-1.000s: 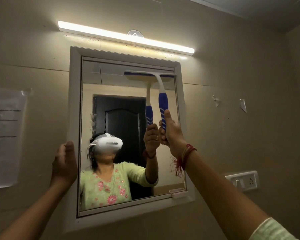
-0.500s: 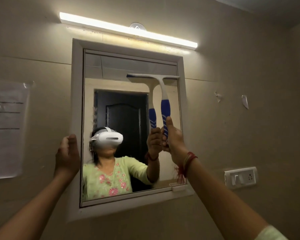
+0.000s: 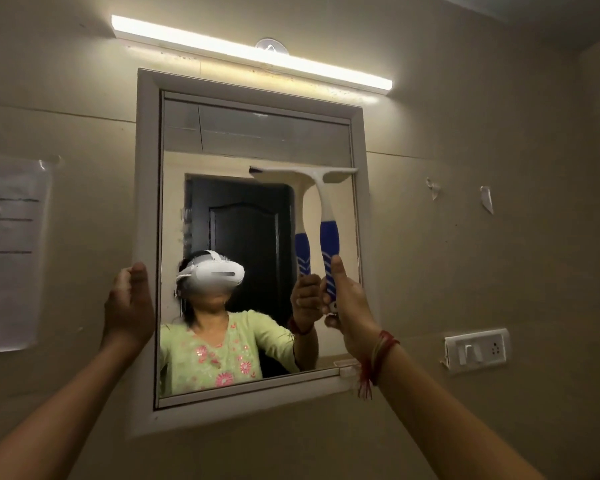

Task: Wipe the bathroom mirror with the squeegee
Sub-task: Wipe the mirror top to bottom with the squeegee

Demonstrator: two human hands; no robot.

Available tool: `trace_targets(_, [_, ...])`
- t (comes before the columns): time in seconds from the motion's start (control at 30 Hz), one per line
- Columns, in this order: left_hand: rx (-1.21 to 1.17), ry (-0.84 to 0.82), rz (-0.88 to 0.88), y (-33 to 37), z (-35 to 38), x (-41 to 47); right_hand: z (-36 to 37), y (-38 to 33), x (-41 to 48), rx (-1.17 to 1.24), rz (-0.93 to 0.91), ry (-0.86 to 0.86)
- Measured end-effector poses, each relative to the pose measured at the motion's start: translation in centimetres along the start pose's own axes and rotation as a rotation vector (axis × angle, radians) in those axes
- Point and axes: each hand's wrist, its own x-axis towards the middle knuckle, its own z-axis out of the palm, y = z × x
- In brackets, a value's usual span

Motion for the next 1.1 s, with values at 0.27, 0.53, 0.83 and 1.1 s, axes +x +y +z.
trace_targets(0.27, [0.009,-0.011,0.002,0.2,0.2,-0.2,-0.8,1.9,0.5,-0.145,0.064,-0.021])
trace_targets(0.53, [0.012,-0.007,0.022,0.1,0.2,-0.1,-0.6,0.4,-0.7,-0.041,0.066,0.018])
trace_targets(0.83, [0.006,-0.027,0.017,0.0,0.2,-0.1,-2.0,5.1,-6.0,-0.126,0.125,0.032])
trace_targets(1.1, [0.017,-0.017,0.016,-0.1,0.4,-0.1,-1.0,2.0,-4.8,-0.046,0.087,0.032])
